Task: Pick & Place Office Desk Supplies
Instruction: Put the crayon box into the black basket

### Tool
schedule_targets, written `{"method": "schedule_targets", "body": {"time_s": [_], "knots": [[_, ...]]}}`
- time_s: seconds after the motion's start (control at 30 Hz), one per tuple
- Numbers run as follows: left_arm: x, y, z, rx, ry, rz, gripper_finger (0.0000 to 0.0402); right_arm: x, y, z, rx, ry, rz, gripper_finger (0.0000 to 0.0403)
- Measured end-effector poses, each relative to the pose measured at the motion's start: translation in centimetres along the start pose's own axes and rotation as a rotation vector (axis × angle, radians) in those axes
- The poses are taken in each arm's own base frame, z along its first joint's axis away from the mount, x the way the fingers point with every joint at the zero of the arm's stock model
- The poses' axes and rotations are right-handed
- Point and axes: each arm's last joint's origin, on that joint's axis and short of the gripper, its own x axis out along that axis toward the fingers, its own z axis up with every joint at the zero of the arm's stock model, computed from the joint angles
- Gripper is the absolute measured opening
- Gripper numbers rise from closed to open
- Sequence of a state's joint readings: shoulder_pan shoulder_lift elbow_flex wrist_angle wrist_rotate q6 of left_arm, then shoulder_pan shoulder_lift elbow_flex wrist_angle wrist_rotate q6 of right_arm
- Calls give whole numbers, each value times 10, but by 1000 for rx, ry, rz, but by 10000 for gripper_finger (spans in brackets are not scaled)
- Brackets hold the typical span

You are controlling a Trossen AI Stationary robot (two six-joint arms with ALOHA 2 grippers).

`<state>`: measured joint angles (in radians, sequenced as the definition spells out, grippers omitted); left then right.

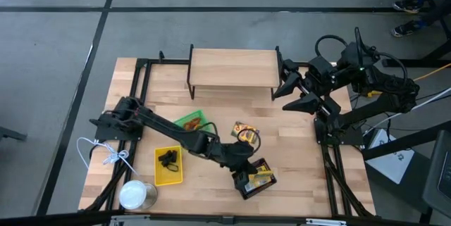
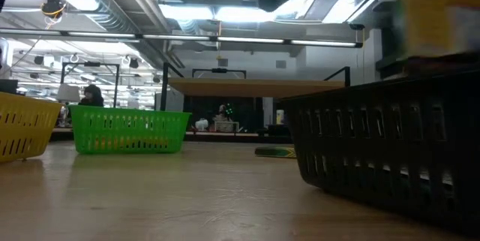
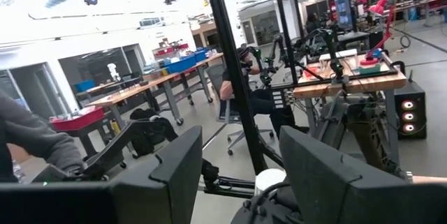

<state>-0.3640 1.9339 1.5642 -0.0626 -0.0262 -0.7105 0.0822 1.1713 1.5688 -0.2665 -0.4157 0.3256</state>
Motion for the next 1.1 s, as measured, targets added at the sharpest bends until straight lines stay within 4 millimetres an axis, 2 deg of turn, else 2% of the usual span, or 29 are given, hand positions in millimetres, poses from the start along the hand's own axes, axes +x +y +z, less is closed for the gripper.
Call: {"method": "schedule_targets", "body": {"time_s": [0.37,0.53,0.83,1.1], "knots": [[0,35,21,107,98,-47,1,0,-1,0,0,-12,-37,194],[-2,40,25,109,167,-149,2,0,-1,1,-2,-17,-49,194],[-2,34,18,99,268,-254,1,0,-2,1,-19,-19,-57,195],[14,41,-4,64,383,-262,1,0,-2,0,-22,-16,-58,195]]}}
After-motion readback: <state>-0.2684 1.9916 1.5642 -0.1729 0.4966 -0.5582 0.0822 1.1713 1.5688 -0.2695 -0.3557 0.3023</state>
